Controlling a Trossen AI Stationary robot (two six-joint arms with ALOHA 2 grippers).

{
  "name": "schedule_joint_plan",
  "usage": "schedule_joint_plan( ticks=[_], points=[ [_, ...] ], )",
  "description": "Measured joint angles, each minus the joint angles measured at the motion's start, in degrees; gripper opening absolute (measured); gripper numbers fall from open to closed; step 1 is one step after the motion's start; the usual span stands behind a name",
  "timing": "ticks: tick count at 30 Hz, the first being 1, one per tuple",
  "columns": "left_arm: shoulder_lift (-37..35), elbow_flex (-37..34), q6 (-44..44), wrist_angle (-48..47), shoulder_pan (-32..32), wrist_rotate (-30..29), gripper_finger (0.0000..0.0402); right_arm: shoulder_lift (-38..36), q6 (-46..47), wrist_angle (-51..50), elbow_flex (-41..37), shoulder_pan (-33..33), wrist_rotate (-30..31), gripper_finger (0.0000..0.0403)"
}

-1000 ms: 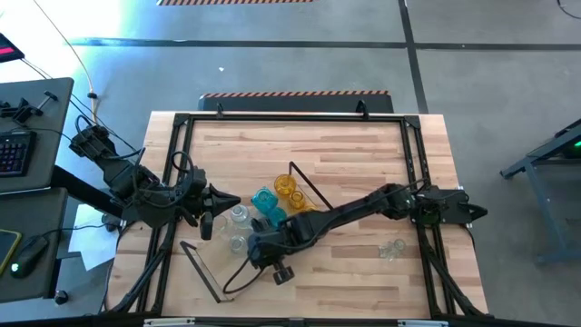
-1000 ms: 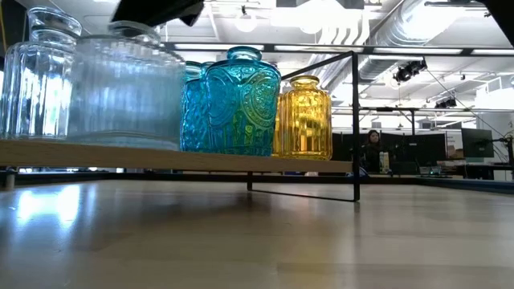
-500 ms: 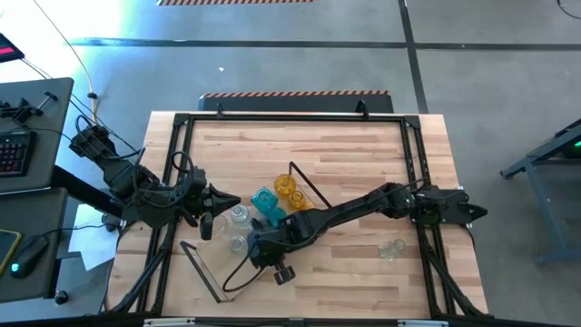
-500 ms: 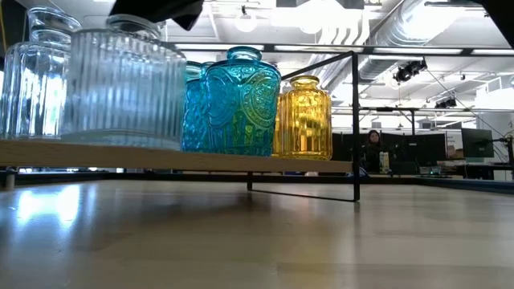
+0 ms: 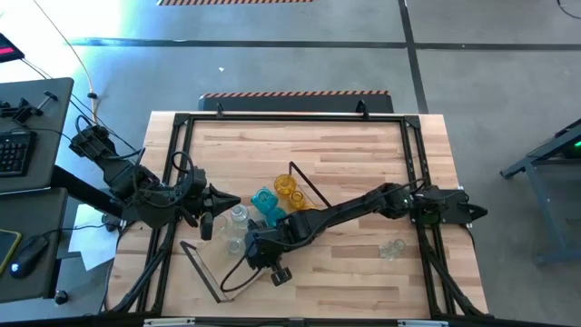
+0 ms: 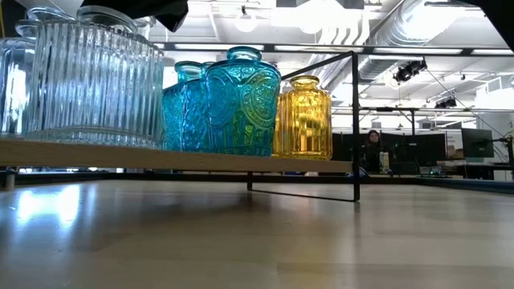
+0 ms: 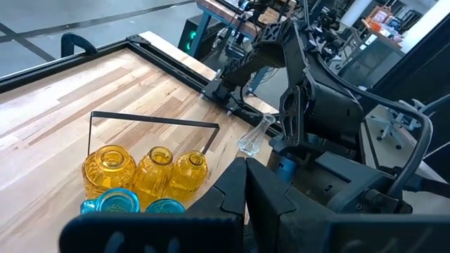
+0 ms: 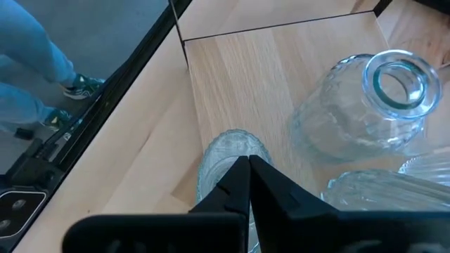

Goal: Sort vases onto shelf
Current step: Put the transparent vase on the shelf aligned with the other transparent vases

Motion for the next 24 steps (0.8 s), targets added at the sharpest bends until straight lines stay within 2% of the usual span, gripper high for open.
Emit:
schedule_joint_plan(
  ticks=[13,24],
  points=[
    [0.0,0.0,-0.2,0.0,0.0,0.0,0.0000,0.1,1.2,0.4,0.4,-0.2,3.6,0.0000],
    [0.0,0.0,-0.5,0.1,0.0,0.0,0.0000,-0.7,0.2,-1.8,1.7,1.0,11.1,0.0000]
  ],
)
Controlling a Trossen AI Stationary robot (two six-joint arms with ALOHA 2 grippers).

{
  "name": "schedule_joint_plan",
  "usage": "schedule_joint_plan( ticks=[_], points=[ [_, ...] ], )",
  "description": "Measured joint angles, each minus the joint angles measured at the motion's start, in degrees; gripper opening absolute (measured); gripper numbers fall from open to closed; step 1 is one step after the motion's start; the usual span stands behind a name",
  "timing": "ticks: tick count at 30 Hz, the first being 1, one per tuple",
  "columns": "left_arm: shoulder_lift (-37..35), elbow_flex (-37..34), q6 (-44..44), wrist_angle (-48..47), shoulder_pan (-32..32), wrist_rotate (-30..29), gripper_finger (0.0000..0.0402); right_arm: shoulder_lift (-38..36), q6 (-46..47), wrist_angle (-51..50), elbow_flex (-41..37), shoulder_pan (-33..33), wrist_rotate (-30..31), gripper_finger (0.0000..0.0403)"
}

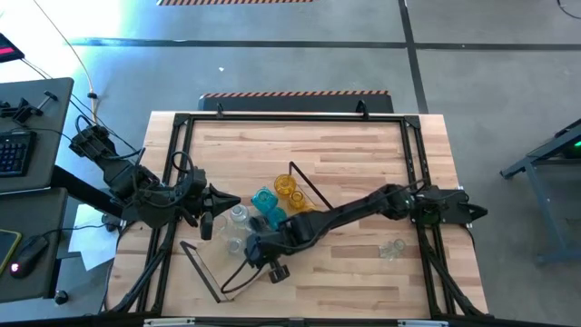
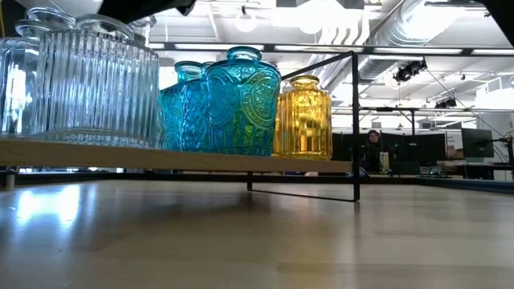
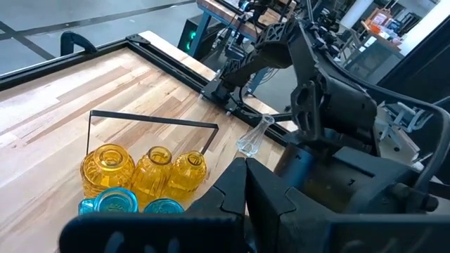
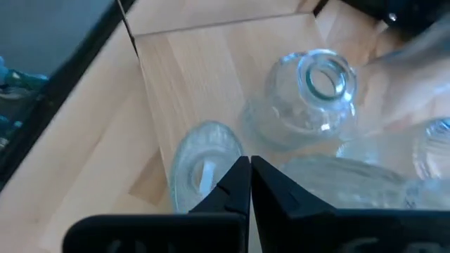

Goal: Sort vases onto shelf
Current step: Put the transparent vase on the shelf aligned with the other transparent vases

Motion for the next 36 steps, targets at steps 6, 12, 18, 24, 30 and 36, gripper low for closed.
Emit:
schedule_joint_plan(
  ticks=[6,12,18,24,30,36],
  points=[
    [0.0,0.0,0.6,0.0,0.0,0.0,0.0000,-1.4,5.9,-5.0,0.0,1.1,7.9,0.0000],
    [0.0,0.0,1.3,0.0,0.0,0.0,0.0000,-2.8,23.6,-11.2,0.1,2.8,12.4,0.0000],
    [0.0,0.0,3.1,-0.1,0.0,0.0,0.0000,-2.8,43.3,-17.1,0.1,6.2,17.7,0.0000],
    [0.0,0.0,5.2,-0.1,0.0,0.0,0.0000,-2.8,61.2,-18.7,0.1,8.4,21.0,0.0000],
    [0.0,0.0,9.2,-0.1,0.0,0.0,0.0000,-2.8,76.8,-17.2,0.1,11.2,28.4,0.0000],
    [-0.3,0.0,13.3,-0.1,0.0,0.0,0.0000,-2.7,86.2,-12.0,-2.8,12.6,30.3,0.0000]
  ],
)
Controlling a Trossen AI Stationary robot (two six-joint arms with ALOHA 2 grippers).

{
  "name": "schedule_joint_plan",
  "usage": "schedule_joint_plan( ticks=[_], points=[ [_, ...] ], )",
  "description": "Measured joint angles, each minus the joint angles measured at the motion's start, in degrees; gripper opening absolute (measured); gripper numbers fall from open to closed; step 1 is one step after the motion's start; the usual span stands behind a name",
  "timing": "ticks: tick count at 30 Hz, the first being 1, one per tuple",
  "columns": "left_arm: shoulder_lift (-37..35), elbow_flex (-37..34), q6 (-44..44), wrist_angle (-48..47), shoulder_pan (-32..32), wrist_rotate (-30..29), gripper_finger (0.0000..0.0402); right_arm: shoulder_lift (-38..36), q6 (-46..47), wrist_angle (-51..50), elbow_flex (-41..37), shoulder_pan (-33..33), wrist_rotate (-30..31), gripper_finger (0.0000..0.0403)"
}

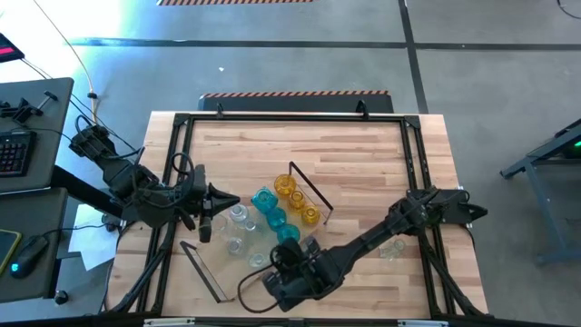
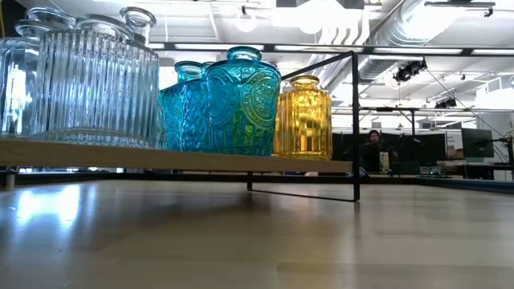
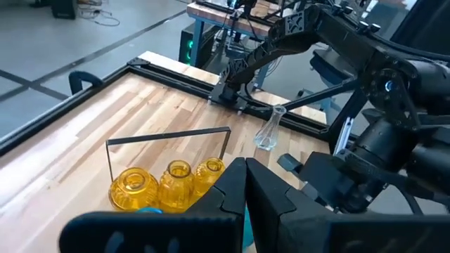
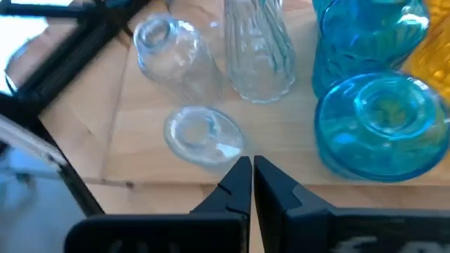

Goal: Sort vases onto shelf
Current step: Put the transparent vase on the shelf aligned with the other transparent vases

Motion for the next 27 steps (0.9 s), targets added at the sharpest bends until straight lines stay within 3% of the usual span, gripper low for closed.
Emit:
schedule_joint_plan(
  ticks=[15,21,27],
  points=[
    [-0.8,0.0,3.2,-0.1,0.2,-3.2,0.0000,0.0,30.6,4.2,-12.3,8.1,14.3,0.0000],
    [-2.1,0.0,3.3,-0.1,0.5,-4.9,0.0000,0.1,29.1,19.2,-19.8,8.7,14.7,0.0000],
    [-4.9,0.0,4.9,-1.3,0.5,-1.1,0.0000,0.1,18.3,32.1,-22.5,5.2,14.0,0.0000]
  ],
)
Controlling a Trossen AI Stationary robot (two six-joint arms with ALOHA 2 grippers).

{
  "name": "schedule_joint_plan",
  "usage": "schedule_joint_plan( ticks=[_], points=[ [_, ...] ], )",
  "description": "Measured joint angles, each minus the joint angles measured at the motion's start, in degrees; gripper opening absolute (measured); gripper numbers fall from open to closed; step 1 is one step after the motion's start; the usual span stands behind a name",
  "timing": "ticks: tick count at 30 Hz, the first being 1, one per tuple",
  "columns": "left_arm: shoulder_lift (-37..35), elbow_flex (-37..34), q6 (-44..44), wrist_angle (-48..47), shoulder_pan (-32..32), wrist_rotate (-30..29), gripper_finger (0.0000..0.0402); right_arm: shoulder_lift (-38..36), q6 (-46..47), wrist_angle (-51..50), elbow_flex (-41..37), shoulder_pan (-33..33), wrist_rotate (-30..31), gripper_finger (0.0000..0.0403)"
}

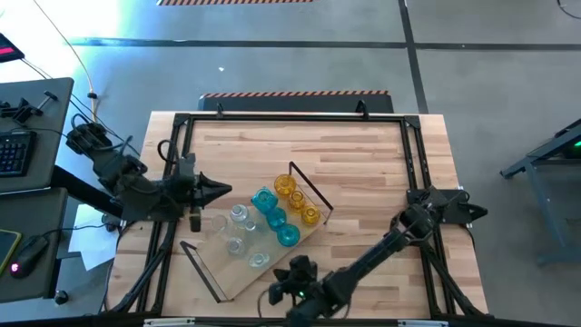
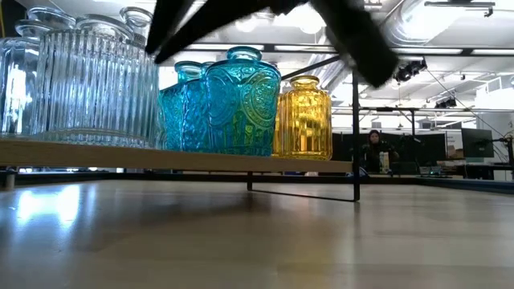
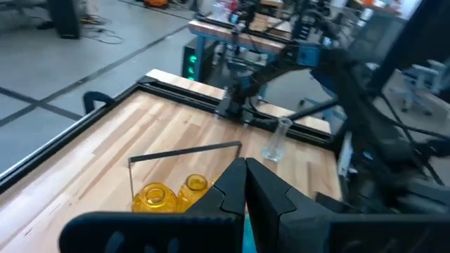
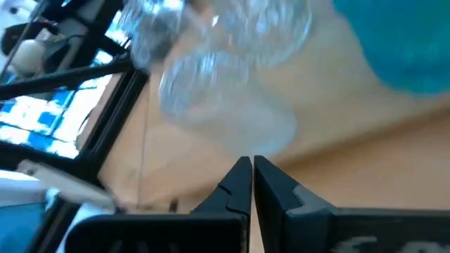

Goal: Sort vases onto shelf
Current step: Put the transparent vase on the shelf aligned with the other transparent vases

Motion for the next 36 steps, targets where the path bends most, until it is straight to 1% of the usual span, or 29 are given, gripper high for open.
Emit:
schedule_joint_plan(
  ticks=[2,6,9,11,18,23,26,33,36],
  points=[
    [-0.9,0.0,1.3,-0.5,0.0,1.9,0.0000,0.0,-1.1,0.0,0.0,-1.5,0.4,0.0000],
    [-2.6,0.0,2.5,-0.8,-0.1,6.9,0.0000,0.0,1.9,-0.3,0.0,-4.3,1.9,0.0000],
    [-3.4,0.0,3.8,-2.3,-0.4,11.9,0.0000,0.0,1.5,-0.3,0.0,-5.6,1.6,0.0000],
    [-4.0,0.0,3.8,-3.2,-1.2,13.6,0.0000,0.0,1.3,-0.4,1.0,-6.0,1.2,0.0000],
    [-5.7,0.0,5.4,-3.9,-3.5,13.2,0.0000,-0.1,0.5,-0.2,2.0,-5.9,0.4,0.0000],
    [-6.4,0.0,6.3,-3.9,-3.4,12.9,0.0000,-0.1,0.5,-2.3,2.0,-6.4,0.3,0.0000],
    [-6.5,0.0,6.5,-3.9,-3.4,11.7,0.0000,-0.1,0.4,-3.3,2.0,-7.1,0.3,0.0000],
    [-6.4,0.0,6.8,-3.9,-3.4,11.1,0.0000,-0.1,-2.6,-3.3,2.0,-8.5,0.2,0.0000],
    [-6.4,0.0,6.8,-3.9,-3.4,11.0,0.0000,-0.1,-4.4,-3.1,2.0,-9.0,-1.2,0.0000]
  ],
)
